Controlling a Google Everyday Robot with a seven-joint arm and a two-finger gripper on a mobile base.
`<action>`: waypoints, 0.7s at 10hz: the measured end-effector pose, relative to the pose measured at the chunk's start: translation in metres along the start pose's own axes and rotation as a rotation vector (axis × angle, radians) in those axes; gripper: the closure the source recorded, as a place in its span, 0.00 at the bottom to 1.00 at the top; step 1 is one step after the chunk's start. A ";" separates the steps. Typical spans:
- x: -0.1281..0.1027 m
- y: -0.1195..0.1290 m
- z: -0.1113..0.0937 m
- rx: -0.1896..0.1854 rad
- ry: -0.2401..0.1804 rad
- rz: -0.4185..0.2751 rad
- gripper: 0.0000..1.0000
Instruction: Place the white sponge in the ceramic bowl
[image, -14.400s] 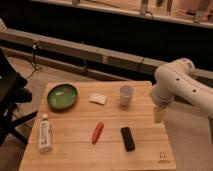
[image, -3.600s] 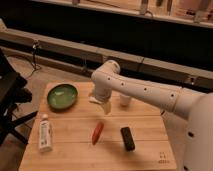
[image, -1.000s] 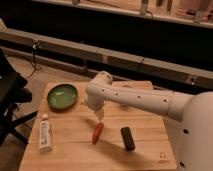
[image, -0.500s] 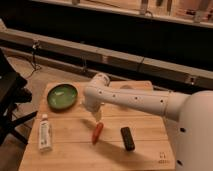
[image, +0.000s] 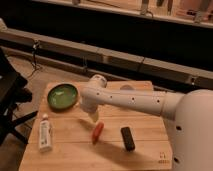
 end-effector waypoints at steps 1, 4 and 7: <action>-0.001 -0.001 -0.002 0.000 0.005 -0.001 0.20; 0.024 -0.011 -0.029 0.026 0.057 0.047 0.20; 0.066 -0.006 -0.045 0.039 0.094 0.143 0.20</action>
